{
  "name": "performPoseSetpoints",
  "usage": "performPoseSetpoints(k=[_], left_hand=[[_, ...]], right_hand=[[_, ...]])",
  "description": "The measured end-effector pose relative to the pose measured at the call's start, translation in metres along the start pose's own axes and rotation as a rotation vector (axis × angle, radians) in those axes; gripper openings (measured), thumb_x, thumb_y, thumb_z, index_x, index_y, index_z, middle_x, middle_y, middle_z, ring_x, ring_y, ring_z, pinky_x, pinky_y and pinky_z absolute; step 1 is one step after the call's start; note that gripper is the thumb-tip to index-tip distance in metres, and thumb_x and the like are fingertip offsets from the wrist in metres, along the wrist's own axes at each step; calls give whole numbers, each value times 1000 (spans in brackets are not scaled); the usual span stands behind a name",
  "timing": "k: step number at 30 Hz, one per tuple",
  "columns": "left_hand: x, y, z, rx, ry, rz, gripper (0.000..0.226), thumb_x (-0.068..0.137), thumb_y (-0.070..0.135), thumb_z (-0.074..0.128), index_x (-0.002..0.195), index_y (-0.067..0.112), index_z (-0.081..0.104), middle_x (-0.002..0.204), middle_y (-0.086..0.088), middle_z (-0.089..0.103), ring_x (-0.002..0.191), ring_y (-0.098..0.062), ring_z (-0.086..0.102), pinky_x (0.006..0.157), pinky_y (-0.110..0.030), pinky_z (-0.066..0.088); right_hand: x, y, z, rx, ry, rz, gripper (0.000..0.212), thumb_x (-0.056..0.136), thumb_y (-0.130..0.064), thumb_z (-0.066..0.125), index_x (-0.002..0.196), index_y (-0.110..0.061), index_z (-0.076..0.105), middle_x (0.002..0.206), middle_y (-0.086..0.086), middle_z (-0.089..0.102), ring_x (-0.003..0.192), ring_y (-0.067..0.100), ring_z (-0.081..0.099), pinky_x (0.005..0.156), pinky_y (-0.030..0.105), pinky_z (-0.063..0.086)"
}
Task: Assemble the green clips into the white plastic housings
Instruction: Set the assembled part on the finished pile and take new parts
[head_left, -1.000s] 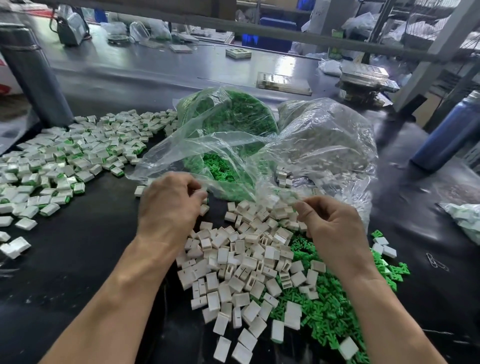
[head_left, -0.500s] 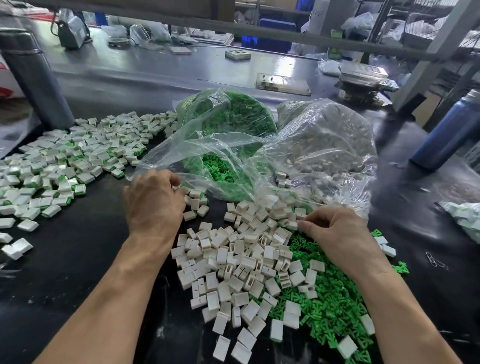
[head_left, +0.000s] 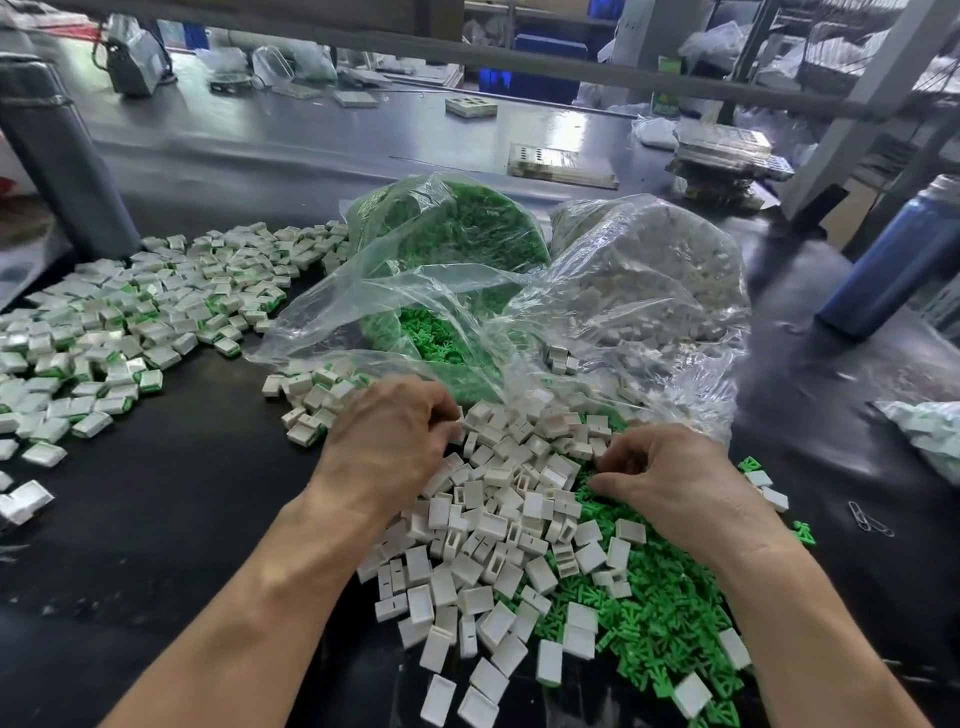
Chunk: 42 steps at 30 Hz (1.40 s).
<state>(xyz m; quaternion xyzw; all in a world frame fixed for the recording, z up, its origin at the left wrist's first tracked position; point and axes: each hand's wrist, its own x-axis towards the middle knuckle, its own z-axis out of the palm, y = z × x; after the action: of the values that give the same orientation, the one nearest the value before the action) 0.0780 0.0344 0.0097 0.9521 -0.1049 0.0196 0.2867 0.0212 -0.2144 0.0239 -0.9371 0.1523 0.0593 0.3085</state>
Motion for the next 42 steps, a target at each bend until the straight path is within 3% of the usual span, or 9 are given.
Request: performPoseSetpoints(k=[4, 11, 19, 21, 25, 29, 32, 36, 42], left_hand=[[4, 0, 6, 77, -13, -32, 21, 89, 41, 77, 109, 38, 70, 102, 15, 62, 97, -7, 58, 93, -24, 47], [3, 3, 9, 42, 0, -43, 13, 89, 35, 78, 99, 35, 69, 91, 21, 55, 92, -4, 57, 87, -22, 44], [1, 4, 4, -14, -13, -51, 12, 92, 34, 76, 100, 34, 68, 98, 17, 65, 96, -7, 63, 96, -30, 54], [1, 2, 3, -49, 17, -35, 14, 94, 35, 73, 107, 32, 69, 104, 14, 66, 96, -6, 63, 95, -28, 54], [1, 6, -2, -276, 15, 8, 21, 95, 33, 71, 116, 29, 71, 97, 23, 63, 85, 9, 61, 73, -6, 51], [-3, 14, -3, -597, -7, 74, 19, 92, 25, 75, 111, 28, 73, 95, 12, 74, 89, -3, 71, 80, -22, 61], [-5, 20, -2, -805, -46, 116, 20, 89, 18, 78, 106, 27, 74, 96, 12, 77, 88, -6, 74, 76, -18, 59], [-7, 26, 1, -888, -59, 165, 22, 87, 13, 79, 103, 25, 73, 98, 6, 78, 91, -10, 75, 79, -19, 59], [-10, 31, 7, -892, -47, 216, 22, 87, 13, 81, 103, 24, 73, 98, 5, 77, 91, -12, 74, 82, -23, 60]], right_hand=[[-1, -1, 1, -2, 1, -1, 15, 84, -36, 86, 79, -30, 74, 81, -9, 72, 79, 10, 68, 81, 39, 61], [-1, 0, 4, 3, 39, -33, 13, 87, -30, 83, 79, -28, 72, 81, -9, 71, 77, 11, 68, 76, 38, 61], [1, 3, 5, 21, 86, -90, 12, 93, -32, 76, 83, -31, 69, 83, -10, 70, 78, 7, 66, 67, 27, 54], [3, 4, 5, 131, 92, -118, 8, 94, -33, 76, 88, -32, 70, 87, -11, 71, 82, 7, 68, 67, 24, 53], [4, 3, 7, 408, 86, -189, 11, 96, -30, 74, 103, -39, 74, 95, -16, 75, 84, -2, 69, 69, 16, 52], [-1, -5, 8, 681, 86, -286, 16, 93, -22, 75, 99, -36, 78, 88, -5, 78, 70, 6, 69, 56, 15, 51], [-7, -14, 10, 866, 49, -349, 10, 87, -26, 78, 97, -30, 77, 91, 7, 79, 70, 17, 70, 50, 22, 51], [-10, -20, 15, 1001, 7, -349, 19, 81, -34, 82, 97, -23, 78, 82, 9, 74, 67, 25, 62, 48, 25, 49], [-12, -27, 20, 1142, -30, -348, 28, 73, -31, 87, 96, -18, 80, 76, 13, 70, 61, 20, 60, 46, 24, 47]])
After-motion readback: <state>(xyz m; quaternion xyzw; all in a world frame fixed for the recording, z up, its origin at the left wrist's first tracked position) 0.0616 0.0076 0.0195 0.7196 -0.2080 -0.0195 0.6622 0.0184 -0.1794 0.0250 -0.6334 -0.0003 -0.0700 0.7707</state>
